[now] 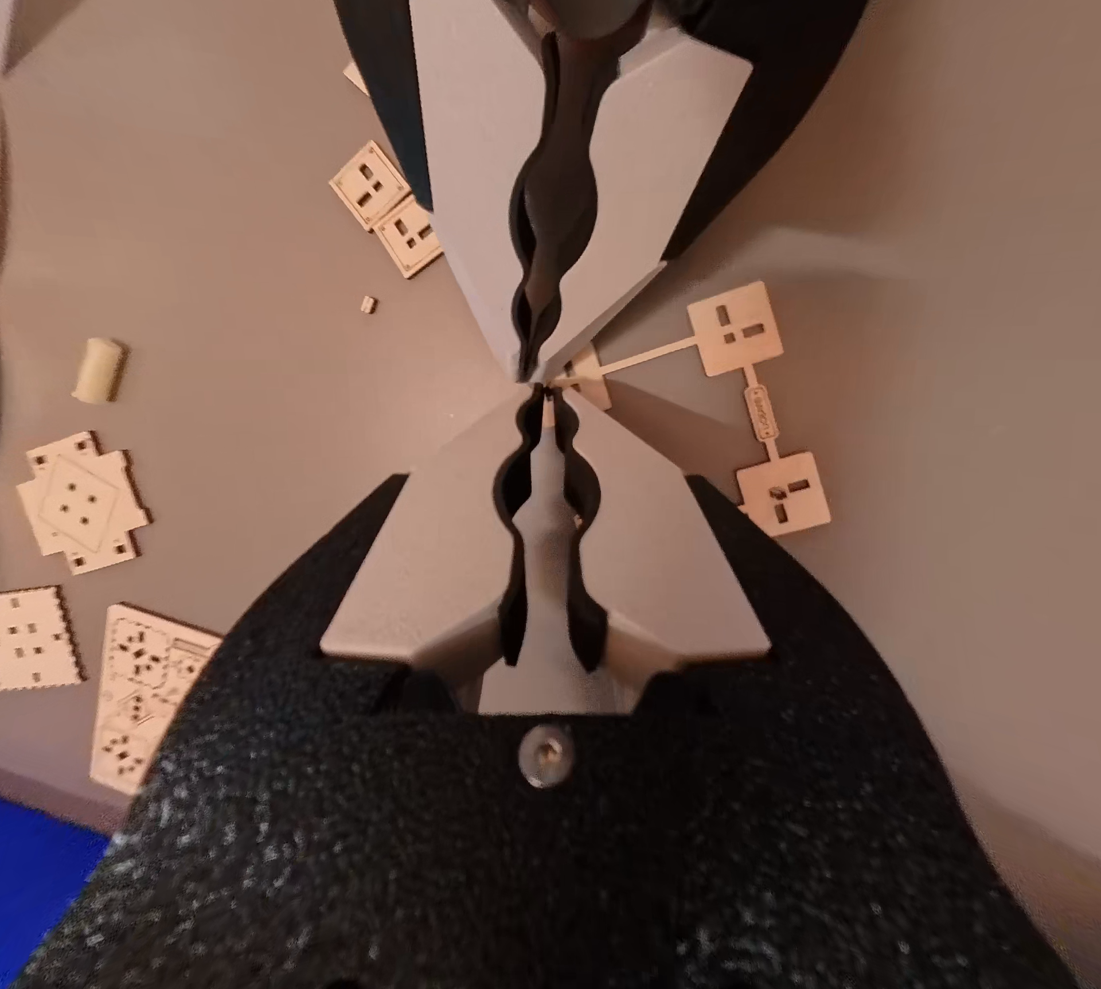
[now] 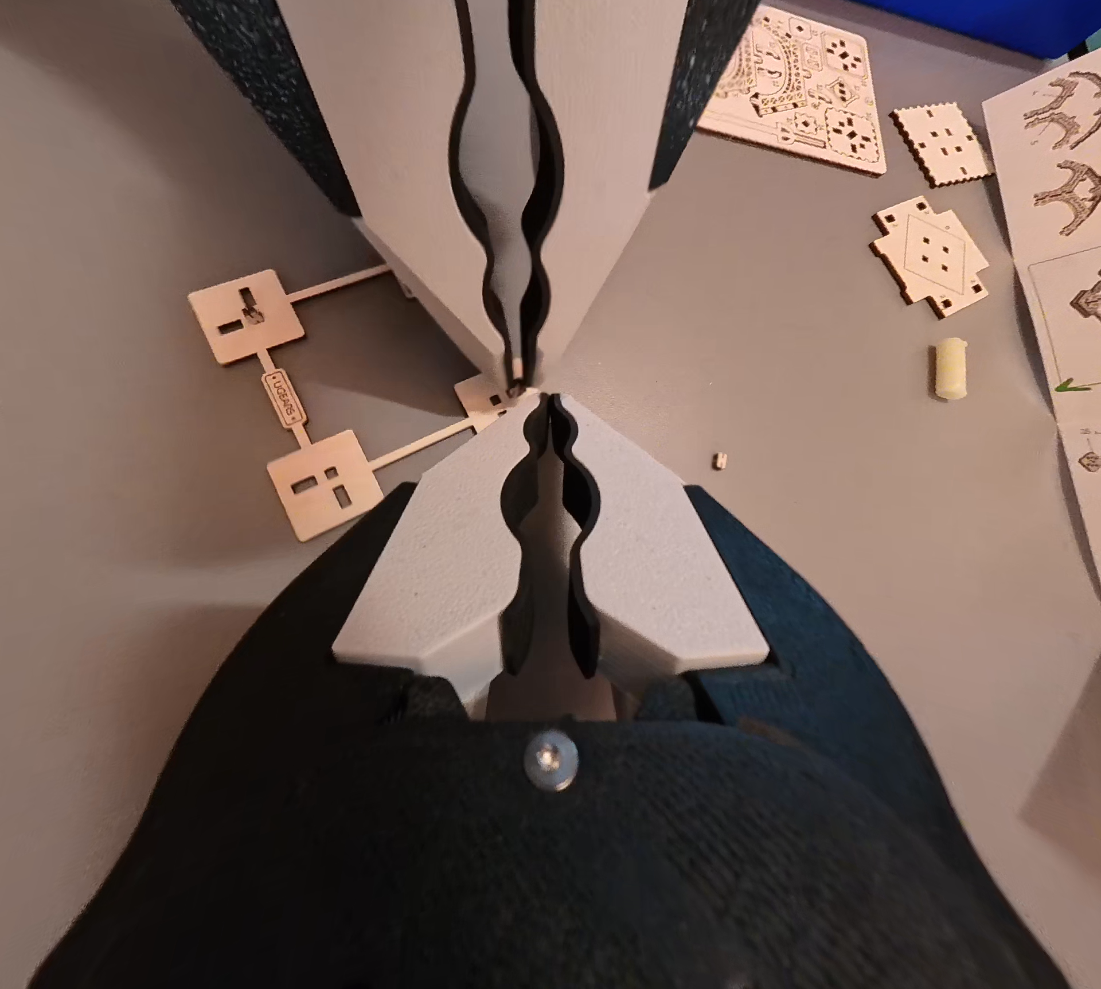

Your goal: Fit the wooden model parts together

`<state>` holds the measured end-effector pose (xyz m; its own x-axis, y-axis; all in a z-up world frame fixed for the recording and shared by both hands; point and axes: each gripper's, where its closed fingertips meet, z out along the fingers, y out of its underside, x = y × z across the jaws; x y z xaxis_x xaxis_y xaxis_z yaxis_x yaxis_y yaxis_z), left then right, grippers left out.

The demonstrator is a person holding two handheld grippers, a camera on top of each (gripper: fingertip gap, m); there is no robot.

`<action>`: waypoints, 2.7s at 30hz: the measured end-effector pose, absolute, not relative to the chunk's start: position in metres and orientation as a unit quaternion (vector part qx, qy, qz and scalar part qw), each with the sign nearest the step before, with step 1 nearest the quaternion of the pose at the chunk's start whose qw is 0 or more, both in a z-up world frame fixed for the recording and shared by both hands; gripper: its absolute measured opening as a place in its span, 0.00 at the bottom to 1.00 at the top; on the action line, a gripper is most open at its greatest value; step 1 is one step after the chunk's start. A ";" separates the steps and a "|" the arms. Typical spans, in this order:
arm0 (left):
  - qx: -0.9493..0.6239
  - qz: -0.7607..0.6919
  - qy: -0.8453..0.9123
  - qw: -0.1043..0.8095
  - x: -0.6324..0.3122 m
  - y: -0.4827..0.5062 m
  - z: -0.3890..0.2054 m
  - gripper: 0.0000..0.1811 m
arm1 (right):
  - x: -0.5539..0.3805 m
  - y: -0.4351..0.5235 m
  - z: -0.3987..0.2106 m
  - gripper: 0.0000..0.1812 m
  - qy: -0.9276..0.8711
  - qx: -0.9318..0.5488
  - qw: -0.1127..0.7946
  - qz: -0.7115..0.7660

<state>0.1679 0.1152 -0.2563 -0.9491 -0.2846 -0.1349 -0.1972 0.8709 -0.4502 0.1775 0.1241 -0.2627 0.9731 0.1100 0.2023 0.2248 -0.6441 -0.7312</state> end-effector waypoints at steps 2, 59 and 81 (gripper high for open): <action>-0.113 -0.227 0.960 0.115 0.168 0.116 -0.250 0.00 | 0.177 0.121 -0.260 0.00 -0.085 -0.905 0.413 -0.053; -0.075 -0.398 0.900 0.159 0.155 0.106 -0.168 0.00 | 0.153 0.112 -0.162 0.01 -0.114 -0.715 0.689 0.018; -0.058 -0.389 0.906 0.158 0.153 0.103 -0.171 0.00 | 0.150 0.113 -0.168 0.01 -0.124 -0.725 0.678 0.023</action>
